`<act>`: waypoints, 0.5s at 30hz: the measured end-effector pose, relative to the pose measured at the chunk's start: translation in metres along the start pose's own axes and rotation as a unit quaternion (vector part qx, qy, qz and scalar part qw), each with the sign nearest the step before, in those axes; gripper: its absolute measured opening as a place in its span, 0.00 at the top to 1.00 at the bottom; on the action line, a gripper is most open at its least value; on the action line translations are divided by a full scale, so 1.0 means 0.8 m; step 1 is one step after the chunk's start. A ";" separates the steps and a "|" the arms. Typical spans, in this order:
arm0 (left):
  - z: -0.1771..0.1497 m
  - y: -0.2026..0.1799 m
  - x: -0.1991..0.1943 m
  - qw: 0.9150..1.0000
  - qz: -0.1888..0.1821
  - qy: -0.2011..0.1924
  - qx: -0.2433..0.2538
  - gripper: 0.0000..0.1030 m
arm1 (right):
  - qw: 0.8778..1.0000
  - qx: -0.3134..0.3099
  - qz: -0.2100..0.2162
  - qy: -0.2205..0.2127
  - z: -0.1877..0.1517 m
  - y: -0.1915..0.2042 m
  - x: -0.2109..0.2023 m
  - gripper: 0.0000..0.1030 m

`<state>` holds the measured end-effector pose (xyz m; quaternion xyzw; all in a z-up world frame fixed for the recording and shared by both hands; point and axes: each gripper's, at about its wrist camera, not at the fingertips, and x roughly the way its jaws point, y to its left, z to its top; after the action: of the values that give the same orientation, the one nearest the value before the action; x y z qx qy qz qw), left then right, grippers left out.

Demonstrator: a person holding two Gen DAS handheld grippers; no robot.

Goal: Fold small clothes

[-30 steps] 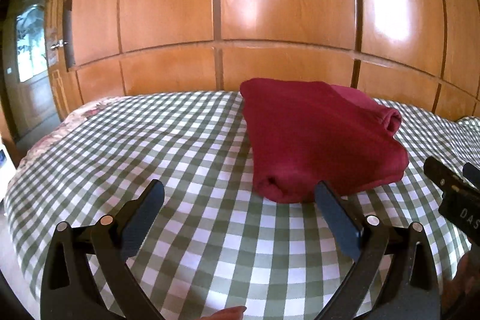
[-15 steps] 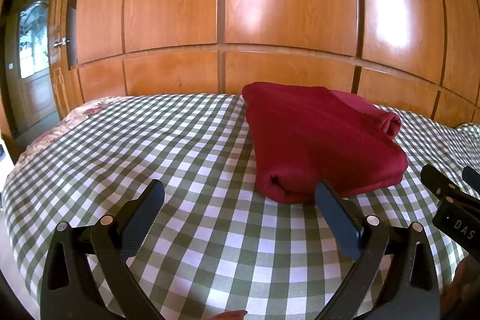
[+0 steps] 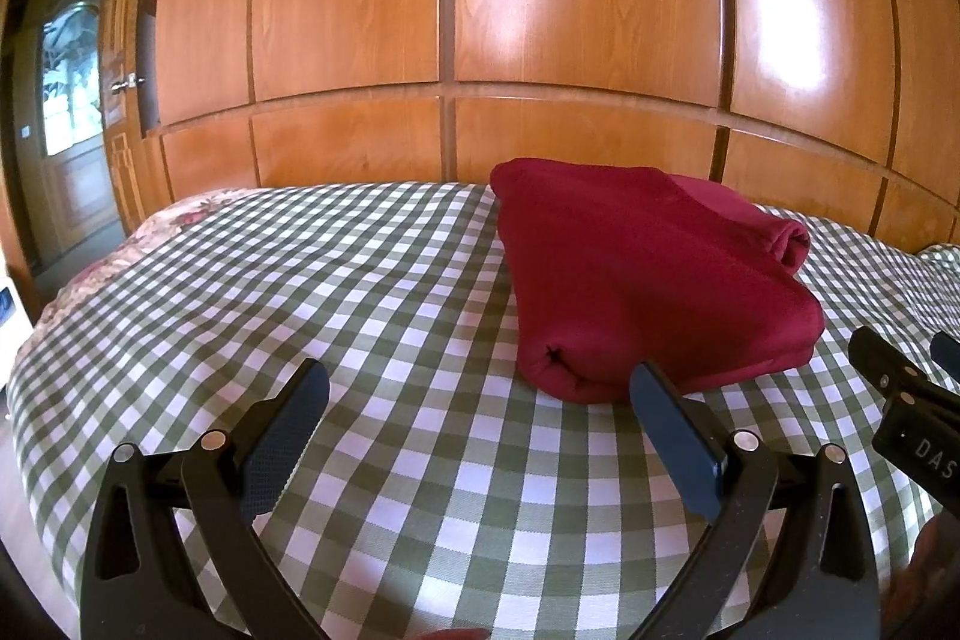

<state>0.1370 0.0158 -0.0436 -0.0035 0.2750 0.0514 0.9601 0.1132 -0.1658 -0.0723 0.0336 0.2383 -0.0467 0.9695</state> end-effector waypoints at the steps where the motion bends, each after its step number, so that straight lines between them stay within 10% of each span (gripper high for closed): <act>1: 0.000 0.000 0.000 1.000 0.000 0.000 0.000 0.03 | 1.000 0.000 0.000 0.000 0.000 0.000 0.000 0.02; 15: -0.002 0.001 0.002 1.000 -0.001 0.003 -0.003 0.03 | 1.000 0.000 0.000 -0.001 0.000 -0.001 0.000 0.02</act>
<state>0.1370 0.0167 -0.0457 -0.0065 0.2780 0.0514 0.9592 0.1133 -0.1663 -0.0728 0.0336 0.2378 -0.0463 0.9696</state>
